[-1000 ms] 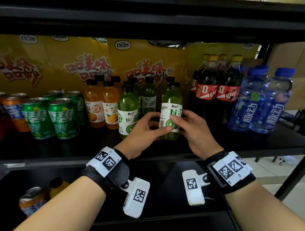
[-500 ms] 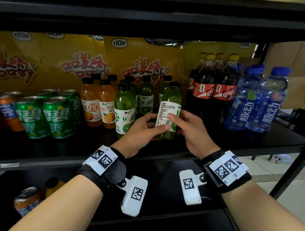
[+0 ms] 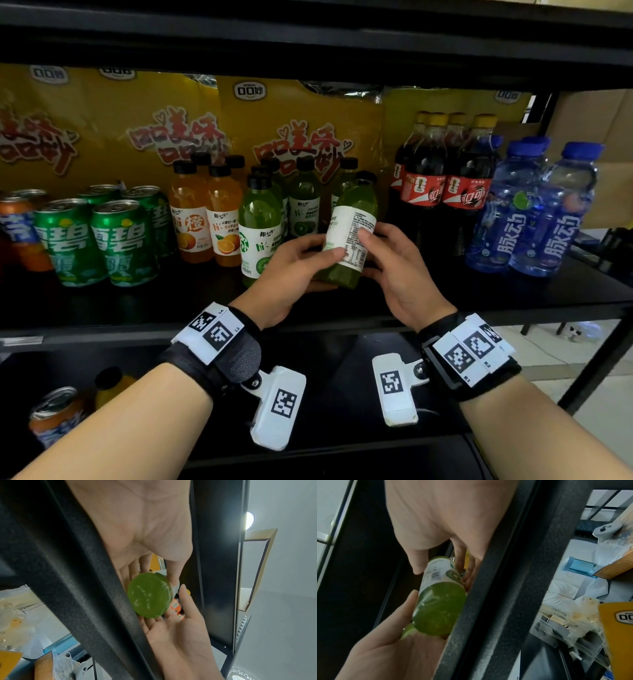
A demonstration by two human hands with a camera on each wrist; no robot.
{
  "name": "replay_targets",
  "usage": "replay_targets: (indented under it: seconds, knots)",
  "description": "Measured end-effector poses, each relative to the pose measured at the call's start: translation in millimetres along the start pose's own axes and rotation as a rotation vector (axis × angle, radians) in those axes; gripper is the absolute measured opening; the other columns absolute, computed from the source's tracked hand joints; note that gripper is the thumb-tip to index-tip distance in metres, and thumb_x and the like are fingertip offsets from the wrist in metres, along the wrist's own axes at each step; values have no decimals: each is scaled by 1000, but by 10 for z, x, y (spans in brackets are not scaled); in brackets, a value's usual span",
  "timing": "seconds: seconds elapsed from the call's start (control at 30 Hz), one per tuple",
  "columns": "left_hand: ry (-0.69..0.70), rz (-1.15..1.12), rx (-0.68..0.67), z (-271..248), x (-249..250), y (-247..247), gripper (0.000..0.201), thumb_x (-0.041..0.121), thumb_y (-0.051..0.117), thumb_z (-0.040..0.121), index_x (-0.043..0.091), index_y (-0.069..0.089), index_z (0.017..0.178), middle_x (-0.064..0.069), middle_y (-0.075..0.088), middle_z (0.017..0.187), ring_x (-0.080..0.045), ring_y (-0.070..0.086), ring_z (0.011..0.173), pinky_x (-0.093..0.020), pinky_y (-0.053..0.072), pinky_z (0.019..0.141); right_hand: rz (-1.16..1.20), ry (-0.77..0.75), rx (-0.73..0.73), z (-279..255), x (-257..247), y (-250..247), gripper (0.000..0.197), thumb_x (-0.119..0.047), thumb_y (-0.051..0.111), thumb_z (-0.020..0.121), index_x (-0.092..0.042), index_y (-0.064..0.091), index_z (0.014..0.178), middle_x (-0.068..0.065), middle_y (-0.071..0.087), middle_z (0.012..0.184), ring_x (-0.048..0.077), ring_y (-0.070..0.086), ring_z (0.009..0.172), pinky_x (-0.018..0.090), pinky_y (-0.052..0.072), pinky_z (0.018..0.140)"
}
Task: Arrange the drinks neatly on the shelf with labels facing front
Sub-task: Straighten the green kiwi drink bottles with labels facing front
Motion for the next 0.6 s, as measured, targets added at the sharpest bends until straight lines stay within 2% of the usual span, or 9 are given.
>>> replay_targets:
  seconds: [0.07,0.13,0.23,0.3,0.4,0.5,0.6]
  knots:
    - [34,-7,12,-21,17,-2,50,26,78,81,15,64,128,-7,78,112,-21,75,103,-32,62,80,-42,-9,-8,-9,-12,14,56,-37,74,81,-15,63,131,12,74,120,21,73,106,40,59,85]
    - [42,0,12,-26,23,7,53,27,79,79,16,63,128,-7,77,113,-21,75,104,-32,62,80,-47,-10,-15,-25,-16,12,53,-32,75,83,-15,63,132,14,74,121,25,72,110,43,58,89]
    - [46,35,9,-37,34,8,48,22,79,85,16,64,130,-6,77,115,-21,74,105,-34,63,83,1,3,-10,-9,1,3,53,-21,77,84,-10,60,134,14,75,118,26,74,107,38,62,85]
    - [31,42,8,-36,31,5,50,28,79,83,17,65,129,-3,76,117,-19,73,107,-36,62,86,43,10,2,-5,5,-12,47,-13,75,89,-9,58,133,14,77,114,25,76,104,33,62,80]
    - [-56,-15,-8,-25,10,16,34,30,68,94,15,70,125,-7,76,117,-26,73,109,-42,61,92,49,8,18,9,21,-32,39,-9,71,94,-8,58,131,14,77,113,24,76,103,32,62,79]
    - [-99,-4,-8,-3,-24,-2,27,26,62,100,9,73,119,-12,76,115,-30,72,109,-43,61,92,19,7,33,22,28,-40,34,-9,69,96,-8,62,129,13,77,112,20,76,100,28,61,76]
    - [-55,39,-22,-10,-15,9,30,24,69,95,10,69,122,-11,76,114,-26,73,107,-40,62,89,-33,-25,41,28,21,-32,33,-22,70,95,-11,68,126,10,76,117,20,74,105,30,60,77]
Point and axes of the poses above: each hand's wrist, its own z-axis towards the middle knuckle, its own y-axis out of the palm, x = y × z, the point moved 6 cm from there along z, towards the middle knuckle
